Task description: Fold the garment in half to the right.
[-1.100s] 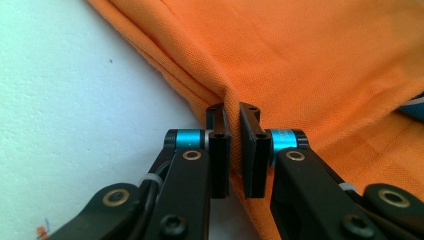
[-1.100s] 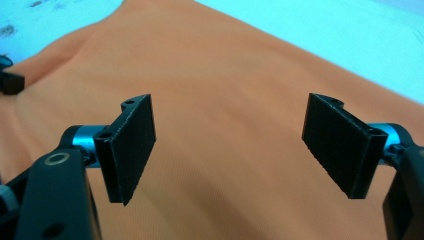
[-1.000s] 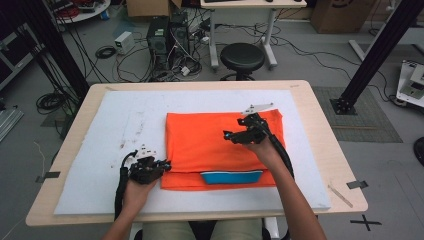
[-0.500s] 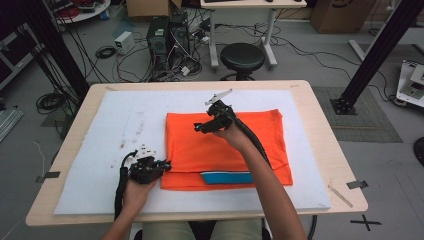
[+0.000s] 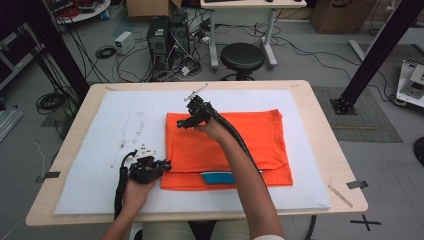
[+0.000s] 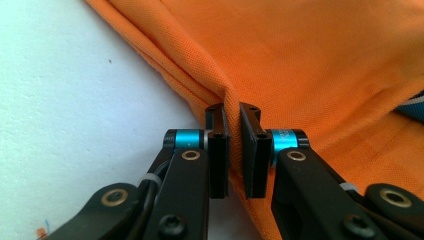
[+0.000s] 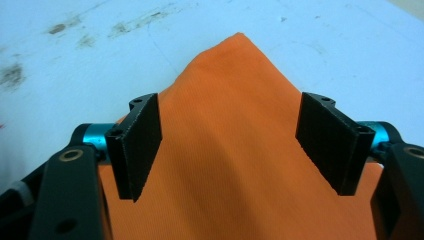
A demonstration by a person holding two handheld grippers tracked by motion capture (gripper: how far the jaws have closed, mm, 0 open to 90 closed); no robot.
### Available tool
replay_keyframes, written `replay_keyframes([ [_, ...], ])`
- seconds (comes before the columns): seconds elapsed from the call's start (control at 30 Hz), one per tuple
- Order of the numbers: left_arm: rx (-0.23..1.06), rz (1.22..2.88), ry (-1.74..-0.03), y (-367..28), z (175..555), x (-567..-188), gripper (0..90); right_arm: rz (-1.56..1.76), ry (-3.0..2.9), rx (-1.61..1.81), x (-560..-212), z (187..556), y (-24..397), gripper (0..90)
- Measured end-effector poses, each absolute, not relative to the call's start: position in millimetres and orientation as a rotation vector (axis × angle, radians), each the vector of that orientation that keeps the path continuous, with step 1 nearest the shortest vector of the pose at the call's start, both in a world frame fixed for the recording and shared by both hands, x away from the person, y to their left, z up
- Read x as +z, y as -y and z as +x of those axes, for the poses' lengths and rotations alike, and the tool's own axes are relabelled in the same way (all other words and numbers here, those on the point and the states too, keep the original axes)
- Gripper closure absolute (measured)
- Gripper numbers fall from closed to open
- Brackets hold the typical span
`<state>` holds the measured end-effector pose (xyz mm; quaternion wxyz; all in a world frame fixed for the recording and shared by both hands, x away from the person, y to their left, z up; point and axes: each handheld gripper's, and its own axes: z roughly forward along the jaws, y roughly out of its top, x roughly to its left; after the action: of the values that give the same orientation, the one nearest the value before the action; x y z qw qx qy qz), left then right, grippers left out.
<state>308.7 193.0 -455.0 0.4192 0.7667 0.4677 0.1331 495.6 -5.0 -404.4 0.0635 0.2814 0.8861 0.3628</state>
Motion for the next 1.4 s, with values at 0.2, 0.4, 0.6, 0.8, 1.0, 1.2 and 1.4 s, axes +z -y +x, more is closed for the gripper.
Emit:
replay_keyframes([
  [0.2,0.333,1.923,-1.172,-193,309,-455,83.1,0.859,-2.708,1.074,-412,504,-19,30.5],
  [0.4,0.329,1.924,-1.172,-194,309,-455,83.0,0.869,-2.736,1.043,-420,508,-40,31.6],
  [0.6,0.328,1.925,-1.171,-194,309,-455,83.1,0.885,-2.759,1.001,-429,511,-56,34.6],
  [0.8,0.33,1.921,-1.172,-193,309,-455,83.1,0.889,-2.76,0.928,-439,511,-65,36.5],
  [1.0,0.334,1.92,-1.171,-193,309,-455,83.1,0.839,-2.715,0.844,-439,507,-72,44.2],
  [1.2,0.328,1.923,-1.172,-194,309,-455,83.0,0.817,-2.698,0.816,-437,503,-77,54.8],
  [1.4,0.329,1.921,-1.172,-194,309,-455,83.0,0.796,-2.707,0.817,-436,502,-78,71.6],
])
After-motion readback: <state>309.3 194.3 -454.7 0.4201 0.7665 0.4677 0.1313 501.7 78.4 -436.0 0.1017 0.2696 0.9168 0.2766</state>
